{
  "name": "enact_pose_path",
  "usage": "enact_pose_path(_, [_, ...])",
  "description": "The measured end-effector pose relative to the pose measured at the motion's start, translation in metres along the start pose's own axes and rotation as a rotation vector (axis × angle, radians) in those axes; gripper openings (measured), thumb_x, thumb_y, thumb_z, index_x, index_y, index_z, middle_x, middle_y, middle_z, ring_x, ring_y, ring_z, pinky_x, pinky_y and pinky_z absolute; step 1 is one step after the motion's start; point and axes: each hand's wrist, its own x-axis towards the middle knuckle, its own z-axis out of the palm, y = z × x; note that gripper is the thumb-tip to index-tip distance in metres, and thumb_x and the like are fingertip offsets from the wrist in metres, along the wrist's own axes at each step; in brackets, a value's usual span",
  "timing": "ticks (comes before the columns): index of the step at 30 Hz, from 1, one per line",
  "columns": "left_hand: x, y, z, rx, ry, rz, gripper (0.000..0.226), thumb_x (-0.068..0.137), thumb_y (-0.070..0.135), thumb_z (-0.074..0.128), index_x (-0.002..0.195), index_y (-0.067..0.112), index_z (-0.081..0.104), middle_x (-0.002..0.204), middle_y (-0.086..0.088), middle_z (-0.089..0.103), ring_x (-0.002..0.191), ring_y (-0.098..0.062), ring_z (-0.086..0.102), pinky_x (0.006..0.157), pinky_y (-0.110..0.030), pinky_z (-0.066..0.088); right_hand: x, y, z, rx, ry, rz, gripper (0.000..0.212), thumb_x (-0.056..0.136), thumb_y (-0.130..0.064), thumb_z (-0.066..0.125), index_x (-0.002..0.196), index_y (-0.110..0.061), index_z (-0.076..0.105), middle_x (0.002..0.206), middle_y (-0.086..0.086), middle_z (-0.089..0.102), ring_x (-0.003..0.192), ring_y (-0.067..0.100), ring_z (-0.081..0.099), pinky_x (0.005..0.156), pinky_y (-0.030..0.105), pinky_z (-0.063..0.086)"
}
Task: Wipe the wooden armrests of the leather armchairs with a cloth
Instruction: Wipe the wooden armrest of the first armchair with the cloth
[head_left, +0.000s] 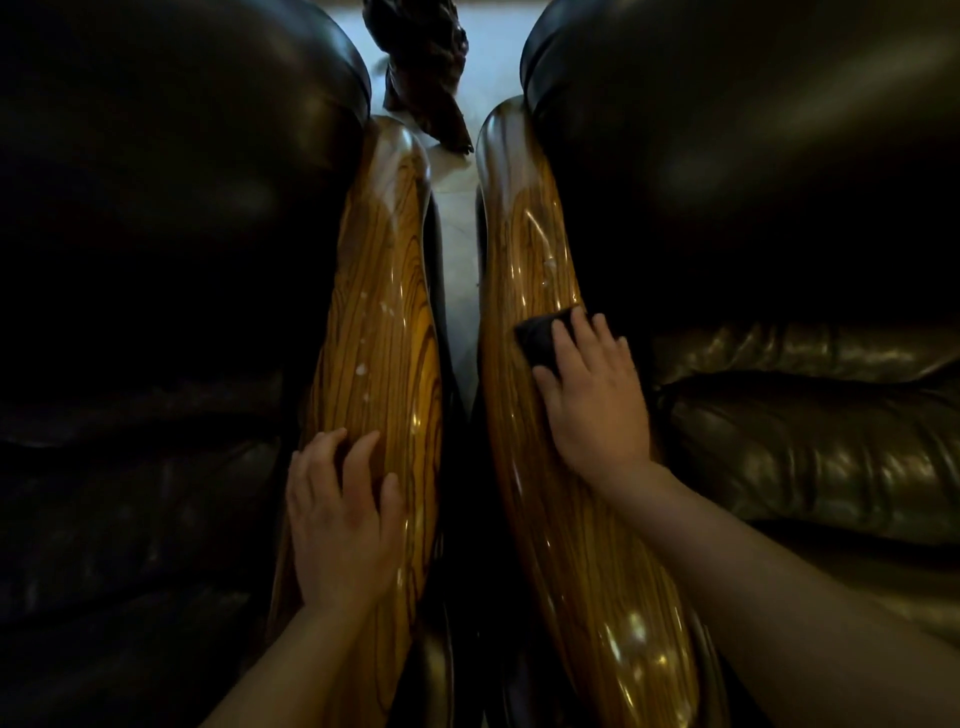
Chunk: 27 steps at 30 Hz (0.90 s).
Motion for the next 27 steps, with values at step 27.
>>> enact_pose_path(27, [0.001, -0.004, 0.004, 0.031, 0.015, 0.002, 0.05, 0.091, 0.04, 0.039, 0.138, 0.023, 0.046, 0.149, -0.009, 0.038, 0.142, -0.031, 0.029, 0.117, -0.055, 0.026, 0.049, -0.023, -0.006, 0.063, -0.006, 0.038, 0.058, 0.102, -0.046, 0.035, 0.154, -0.02, 0.027, 0.165, 0.007, 0.019, 0.152, 0.024, 0.01, 0.123, 0.045, 0.012])
